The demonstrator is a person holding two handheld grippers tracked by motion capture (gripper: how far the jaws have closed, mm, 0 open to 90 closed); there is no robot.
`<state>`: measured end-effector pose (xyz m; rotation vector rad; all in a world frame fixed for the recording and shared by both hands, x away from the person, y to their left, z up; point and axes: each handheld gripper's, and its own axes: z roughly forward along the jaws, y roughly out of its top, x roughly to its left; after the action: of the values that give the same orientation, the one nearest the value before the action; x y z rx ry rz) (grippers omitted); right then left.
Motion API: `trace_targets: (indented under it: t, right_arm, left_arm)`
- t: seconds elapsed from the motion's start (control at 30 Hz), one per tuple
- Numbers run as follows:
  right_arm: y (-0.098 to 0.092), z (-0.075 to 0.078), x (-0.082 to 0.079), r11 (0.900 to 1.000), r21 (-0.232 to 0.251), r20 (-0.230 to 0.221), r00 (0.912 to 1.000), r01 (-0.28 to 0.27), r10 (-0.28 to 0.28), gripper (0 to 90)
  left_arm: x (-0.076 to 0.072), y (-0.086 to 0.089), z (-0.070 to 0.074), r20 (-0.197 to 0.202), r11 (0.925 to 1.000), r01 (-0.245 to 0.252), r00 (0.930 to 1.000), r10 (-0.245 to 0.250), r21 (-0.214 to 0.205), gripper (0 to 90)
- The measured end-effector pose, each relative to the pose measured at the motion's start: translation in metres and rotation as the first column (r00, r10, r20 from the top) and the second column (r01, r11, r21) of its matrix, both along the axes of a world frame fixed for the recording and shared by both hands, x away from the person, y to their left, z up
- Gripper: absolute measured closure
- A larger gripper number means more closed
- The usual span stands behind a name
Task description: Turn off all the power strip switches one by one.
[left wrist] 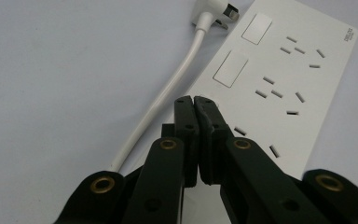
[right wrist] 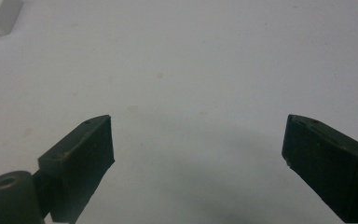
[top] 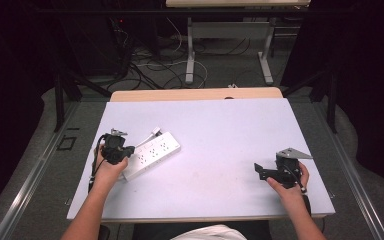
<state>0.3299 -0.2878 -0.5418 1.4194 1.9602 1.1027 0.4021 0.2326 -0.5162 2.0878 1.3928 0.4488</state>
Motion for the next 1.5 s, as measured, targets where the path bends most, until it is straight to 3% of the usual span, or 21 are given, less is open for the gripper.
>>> trace_targets:
  t: [0.33, 0.6, 0.8, 0.93, 1.13, 1.17, 1.5]
  right_arm:
    - [0.0, 0.0, 0.0, 1.0, 0.002, -0.003, 1.0, 0.002, -0.002, 8.3]
    - [0.0, 0.0, 0.0, 1.0, 0.001, -0.003, 1.0, 0.002, -0.002, 8.3]
    - [0.0, 0.0, 0.0, 1.0, 0.003, -0.006, 1.0, 0.002, -0.002, 8.3]
    - [0.0, -0.001, 0.0, 1.0, 0.006, -0.008, 1.0, 0.0, 0.0, 8.3]
    - [0.001, -0.001, 0.0, 1.0, 0.009, -0.011, 0.9999, 0.0, 0.001, 8.3]
    - [0.001, -0.001, 0.0, 1.0, 0.009, -0.012, 0.9999, 0.0, 0.0, 8.4]
    - [0.001, -0.001, 0.0, 0.9999, 0.017, -0.021, 0.9998, 0.004, -0.004, 8.9]
  left_arm:
    - [0.004, -0.003, -0.001, -0.006, 0.9997, -0.014, 0.9999, 0.013, -0.018, 88.6]
    - [0.007, -0.009, 0.009, 0.006, 0.9999, -0.007, 1.0, 0.007, -0.011, 88.5]
    - [0.013, -0.013, 0.005, -0.017, 0.9999, -0.012, 0.9998, 0.012, 0.003, 88.5]
    - [0.016, -0.014, 0.003, -0.039, 0.9994, -0.029, 0.9988, 0.028, -0.019, 88.5]
    - [0.018, -0.014, 0.001, -0.044, 0.9992, -0.026, 0.9987, 0.025, -0.03, 88.5]
    - [0.019, -0.016, -0.001, -0.029, 0.9989, -0.034, 0.999, 0.033, -0.032, 88.4]
    - [0.02, -0.02, -0.005, -0.045, 0.9993, -0.026, 0.9987, 0.025, -0.026, 88.3]
